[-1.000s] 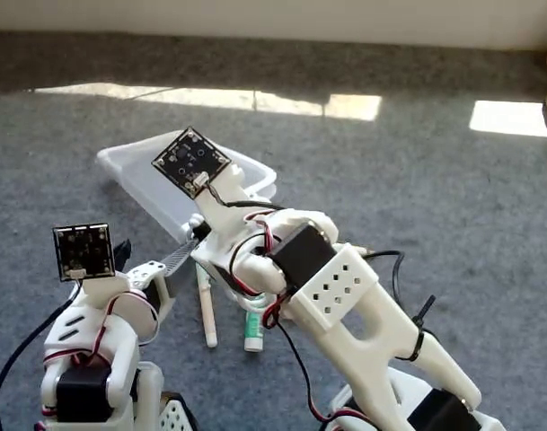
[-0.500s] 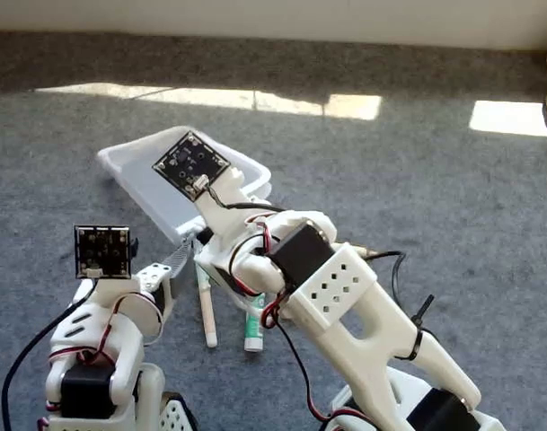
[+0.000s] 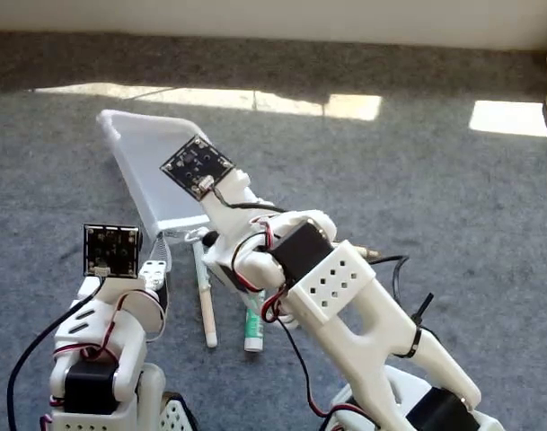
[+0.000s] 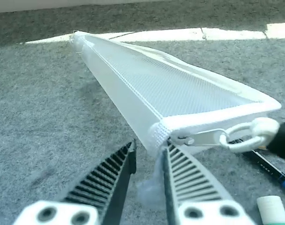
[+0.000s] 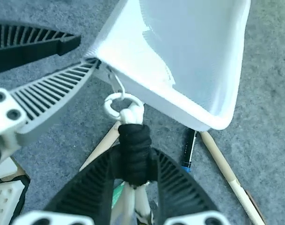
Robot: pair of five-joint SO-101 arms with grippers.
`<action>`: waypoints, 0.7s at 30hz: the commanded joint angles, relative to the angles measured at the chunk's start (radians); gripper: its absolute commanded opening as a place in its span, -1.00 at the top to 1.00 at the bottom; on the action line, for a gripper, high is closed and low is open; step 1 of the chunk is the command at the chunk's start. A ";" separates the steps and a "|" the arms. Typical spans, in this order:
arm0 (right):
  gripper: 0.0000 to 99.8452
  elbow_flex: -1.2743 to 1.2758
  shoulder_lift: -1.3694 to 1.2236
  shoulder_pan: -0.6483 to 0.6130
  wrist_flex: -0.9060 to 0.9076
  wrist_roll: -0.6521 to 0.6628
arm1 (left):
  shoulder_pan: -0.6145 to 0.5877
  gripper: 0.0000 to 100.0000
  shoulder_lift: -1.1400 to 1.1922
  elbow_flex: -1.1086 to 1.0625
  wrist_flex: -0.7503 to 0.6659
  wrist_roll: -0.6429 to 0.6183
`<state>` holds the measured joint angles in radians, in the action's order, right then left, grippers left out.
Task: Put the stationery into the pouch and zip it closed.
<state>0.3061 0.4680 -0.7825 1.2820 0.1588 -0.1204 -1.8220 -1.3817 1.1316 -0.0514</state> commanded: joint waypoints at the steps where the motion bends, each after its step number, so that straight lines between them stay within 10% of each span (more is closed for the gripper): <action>1: 0.99 -0.013 0.056 0.067 0.012 -0.003 | -0.028 0.88 -0.002 0.007 -0.018 0.006; 21: 0.99 -0.022 0.059 0.321 0.012 -0.002 | -0.097 0.99 -0.002 -0.001 -0.031 -0.023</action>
<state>0.3061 0.4680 -0.5247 1.2881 0.1603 -0.1634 -1.8174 -1.3817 1.1162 -0.0529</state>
